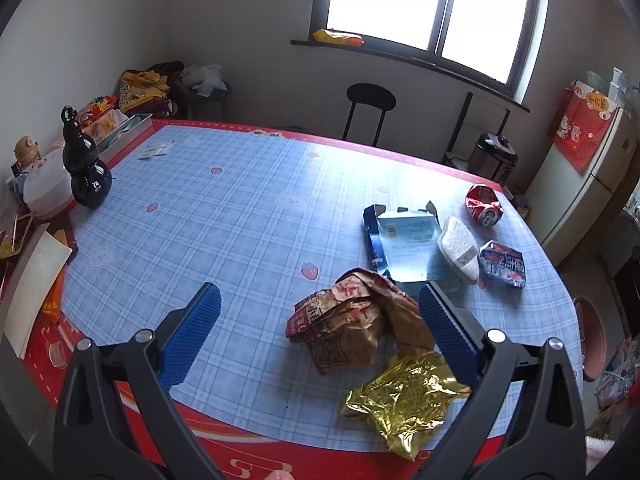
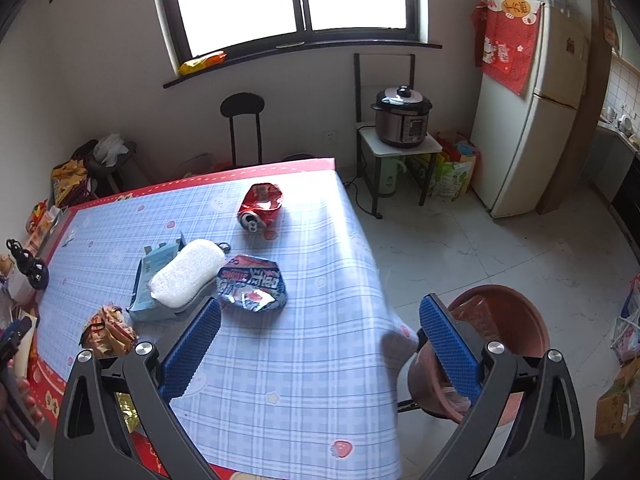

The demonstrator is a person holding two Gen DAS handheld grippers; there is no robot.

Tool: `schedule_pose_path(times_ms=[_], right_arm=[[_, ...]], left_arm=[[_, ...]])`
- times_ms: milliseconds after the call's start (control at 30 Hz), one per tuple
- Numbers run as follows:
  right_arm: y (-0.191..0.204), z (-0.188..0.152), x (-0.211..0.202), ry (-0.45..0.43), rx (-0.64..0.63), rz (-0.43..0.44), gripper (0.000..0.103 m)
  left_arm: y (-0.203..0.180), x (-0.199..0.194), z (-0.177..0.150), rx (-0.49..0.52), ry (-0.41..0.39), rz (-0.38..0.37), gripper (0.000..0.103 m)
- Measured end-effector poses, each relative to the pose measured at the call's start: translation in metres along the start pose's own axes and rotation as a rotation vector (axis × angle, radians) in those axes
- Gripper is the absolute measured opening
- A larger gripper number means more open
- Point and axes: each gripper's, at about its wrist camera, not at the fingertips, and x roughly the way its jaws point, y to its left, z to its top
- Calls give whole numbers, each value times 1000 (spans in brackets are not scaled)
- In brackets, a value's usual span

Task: Collect trash
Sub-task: 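Reach the left tool to the brown paper bag on the table and grasp it, then grasp the gold foil wrapper with the right tool while the left tool holds the paper bag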

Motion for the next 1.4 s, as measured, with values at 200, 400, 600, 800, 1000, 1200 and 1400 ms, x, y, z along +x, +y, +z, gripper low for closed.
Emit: schedule_pose_path(times_ms=[200, 400, 600, 800, 1000, 1200, 1400], right_arm=[[58, -21, 32, 85, -66, 22, 97], [94, -45, 57, 162, -83, 27, 97], [113, -67, 70, 220, -76, 26, 97], [116, -85, 82, 272, -55, 27, 97], [129, -100, 97, 324, -46, 66, 97], [161, -112, 117, 393, -95, 148, 97], [198, -130, 142, 486, -143, 236, 97]], left_arm=[[11, 43, -23, 40, 118, -114, 97], [1, 87, -26, 121, 165, -163, 97], [-3, 129, -14, 171, 219, -230, 97], [-6, 159, -17, 215, 285, -260, 97], [-6, 168, -28, 235, 314, -284, 84], [8, 156, -31, 214, 294, -297, 75], [40, 132, -30, 111, 248, -273, 74]])
